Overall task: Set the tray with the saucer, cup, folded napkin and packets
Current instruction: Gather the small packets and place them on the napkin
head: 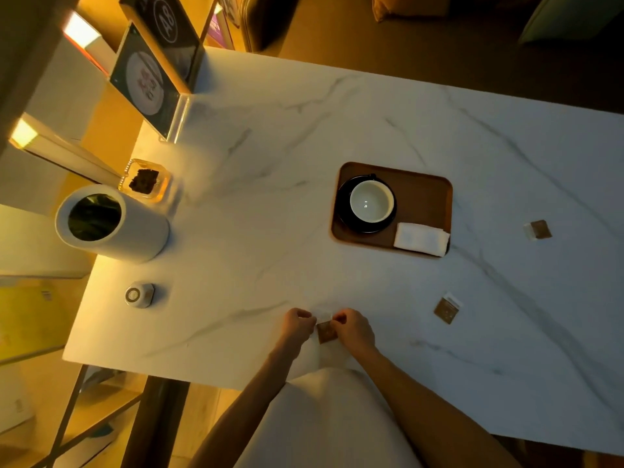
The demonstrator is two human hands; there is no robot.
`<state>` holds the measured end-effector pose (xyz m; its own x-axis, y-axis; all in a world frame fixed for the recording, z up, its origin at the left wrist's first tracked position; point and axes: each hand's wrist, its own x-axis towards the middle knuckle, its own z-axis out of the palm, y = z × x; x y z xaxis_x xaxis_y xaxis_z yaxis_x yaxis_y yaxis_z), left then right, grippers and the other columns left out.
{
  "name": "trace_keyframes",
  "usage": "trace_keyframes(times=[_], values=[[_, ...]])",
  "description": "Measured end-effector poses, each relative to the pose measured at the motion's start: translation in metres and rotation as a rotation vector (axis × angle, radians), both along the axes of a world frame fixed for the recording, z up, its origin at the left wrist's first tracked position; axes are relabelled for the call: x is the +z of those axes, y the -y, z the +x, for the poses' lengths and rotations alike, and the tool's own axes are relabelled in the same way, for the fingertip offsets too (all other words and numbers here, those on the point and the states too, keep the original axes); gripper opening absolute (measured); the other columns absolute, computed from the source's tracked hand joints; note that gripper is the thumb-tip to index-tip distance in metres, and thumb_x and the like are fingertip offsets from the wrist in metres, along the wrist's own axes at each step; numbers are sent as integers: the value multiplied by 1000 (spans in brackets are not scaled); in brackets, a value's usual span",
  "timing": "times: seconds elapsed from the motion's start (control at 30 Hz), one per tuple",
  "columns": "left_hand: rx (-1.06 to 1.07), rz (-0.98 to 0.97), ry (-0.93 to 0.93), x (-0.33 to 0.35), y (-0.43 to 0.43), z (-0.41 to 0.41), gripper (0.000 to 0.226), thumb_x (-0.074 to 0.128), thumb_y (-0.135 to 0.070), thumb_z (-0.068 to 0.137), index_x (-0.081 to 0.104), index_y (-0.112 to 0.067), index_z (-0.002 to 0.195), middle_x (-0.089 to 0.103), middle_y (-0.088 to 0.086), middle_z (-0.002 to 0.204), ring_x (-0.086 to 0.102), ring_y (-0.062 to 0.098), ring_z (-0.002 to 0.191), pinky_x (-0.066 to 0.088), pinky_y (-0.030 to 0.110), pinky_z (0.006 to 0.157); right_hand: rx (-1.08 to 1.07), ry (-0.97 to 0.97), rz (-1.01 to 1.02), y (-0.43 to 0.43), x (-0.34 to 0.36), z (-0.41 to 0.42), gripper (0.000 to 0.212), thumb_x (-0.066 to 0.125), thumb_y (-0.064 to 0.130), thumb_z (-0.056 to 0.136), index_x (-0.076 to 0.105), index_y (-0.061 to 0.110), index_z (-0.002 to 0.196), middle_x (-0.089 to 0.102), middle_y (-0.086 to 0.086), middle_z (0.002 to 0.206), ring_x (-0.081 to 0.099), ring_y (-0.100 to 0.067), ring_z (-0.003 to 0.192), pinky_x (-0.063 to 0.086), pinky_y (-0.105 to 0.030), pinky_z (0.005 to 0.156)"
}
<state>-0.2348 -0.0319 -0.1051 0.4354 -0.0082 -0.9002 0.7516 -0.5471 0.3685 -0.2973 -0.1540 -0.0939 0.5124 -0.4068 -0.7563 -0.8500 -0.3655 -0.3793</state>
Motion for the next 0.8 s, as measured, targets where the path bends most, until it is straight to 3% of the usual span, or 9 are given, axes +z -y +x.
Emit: trace_keyframes(times=[0.17,0.27,0.37,0.47,0.57,0.67,0.73,0.8], values=[[92,-95,-57,6,5,-1,31,67,-13,86,58,-2,113,65,22,110,66,35,104,55,45,87,-184,27,155,5,-5,3,29,65,18,85,64,6,112,68,-14,112,63,-25,99,52,-29,85],[183,-167,-81,11,15,-7,31,67,-7,84,56,1,112,64,23,108,67,32,94,60,41,76,-329,0,278,15,-2,-1,32,64,14,87,62,3,118,66,-18,114,64,-31,102,55,-39,91],[163,-331,-133,9,33,-16,27,64,-8,89,59,4,112,66,17,91,66,25,79,58,35,75,-411,14,369,35,6,-8,32,63,14,89,61,3,119,66,-17,107,65,-25,88,59,-32,77],[45,-432,-177,9,61,-27,29,61,-18,94,63,4,113,70,20,99,70,31,90,58,38,84,-516,53,420,64,11,-19,31,65,13,88,62,3,117,66,-13,101,65,-21,84,57,-26,69],[29,-433,-148,9,97,-40,27,57,-20,96,65,1,111,70,20,105,71,30,92,61,32,73,-543,86,370,100,12,-37,25,66,17,87,66,6,109,69,-11,95,66,-19,79,58,-26,66],[109,-403,-137,9,137,-53,22,53,-15,98,63,1,108,71,14,93,71,24,79,60,28,63,-703,141,152,145,9,-56,19,62,20,88,68,9,103,71,-8,87,65,-18,72,57,-29,62],[127,-367,-114,4,161,-61,20,52,-15,98,62,0,107,72,12,90,70,21,75,59,28,63,-811,138,-75,174,8,-67,20,61,23,88,64,10,102,69,-10,94,65,-23,79,56,-37,70],[135,-344,-94,-1,181,-70,18,52,-15,97,62,-2,105,71,11,87,70,19,73,60,29,66,-855,104,-200,196,6,-76,24,63,26,87,58,11,103,65,-13,106,60,-26,86,50,-35,73]])
